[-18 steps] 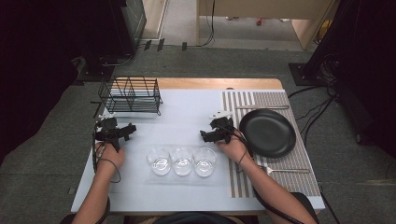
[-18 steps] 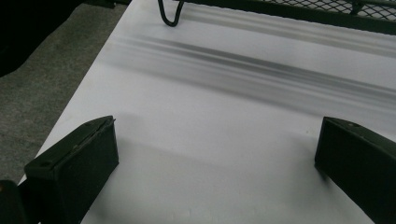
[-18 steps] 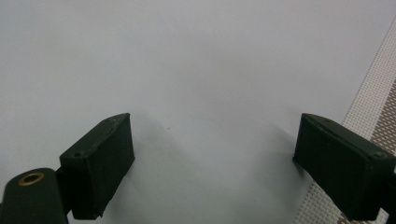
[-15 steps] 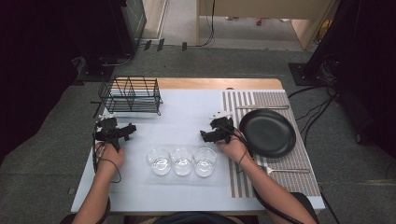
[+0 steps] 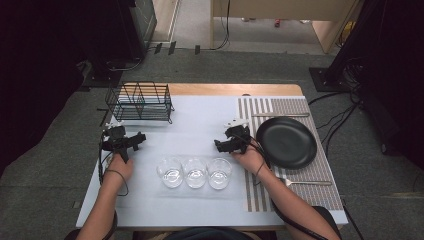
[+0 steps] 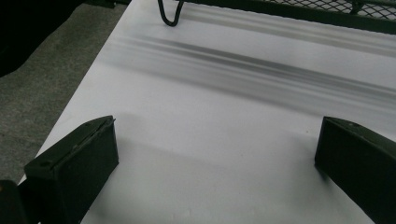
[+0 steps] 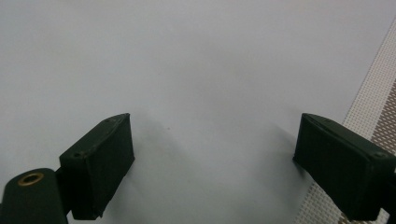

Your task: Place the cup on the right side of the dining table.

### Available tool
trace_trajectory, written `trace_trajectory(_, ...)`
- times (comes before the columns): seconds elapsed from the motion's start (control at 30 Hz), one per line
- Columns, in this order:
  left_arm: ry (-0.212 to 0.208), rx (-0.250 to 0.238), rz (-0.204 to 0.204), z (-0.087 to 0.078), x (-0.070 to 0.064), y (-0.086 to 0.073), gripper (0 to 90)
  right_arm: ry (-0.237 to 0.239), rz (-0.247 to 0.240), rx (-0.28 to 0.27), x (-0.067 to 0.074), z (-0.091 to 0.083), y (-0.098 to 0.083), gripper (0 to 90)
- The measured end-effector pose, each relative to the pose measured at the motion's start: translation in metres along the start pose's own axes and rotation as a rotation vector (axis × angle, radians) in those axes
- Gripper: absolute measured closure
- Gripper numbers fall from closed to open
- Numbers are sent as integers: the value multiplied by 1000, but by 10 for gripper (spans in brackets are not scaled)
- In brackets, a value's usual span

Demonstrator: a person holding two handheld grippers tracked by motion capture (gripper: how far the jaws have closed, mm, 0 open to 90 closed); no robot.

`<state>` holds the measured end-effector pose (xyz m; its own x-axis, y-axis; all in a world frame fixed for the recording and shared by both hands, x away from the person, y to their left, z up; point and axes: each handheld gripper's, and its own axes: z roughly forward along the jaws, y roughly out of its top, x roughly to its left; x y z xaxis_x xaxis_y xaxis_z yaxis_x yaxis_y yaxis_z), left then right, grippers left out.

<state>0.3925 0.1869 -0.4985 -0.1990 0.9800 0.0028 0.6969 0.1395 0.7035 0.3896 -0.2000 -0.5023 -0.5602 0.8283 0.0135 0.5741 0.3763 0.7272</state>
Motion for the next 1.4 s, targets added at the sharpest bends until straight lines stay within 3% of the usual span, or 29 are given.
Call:
trace_trajectory(0.67,0,0,0,0,0,0,0,-13,14,45,2,-1,5,135)
trace_trajectory(1.4,0,0,0,0,0,0,0,22,42,97,0,-6,10,150)
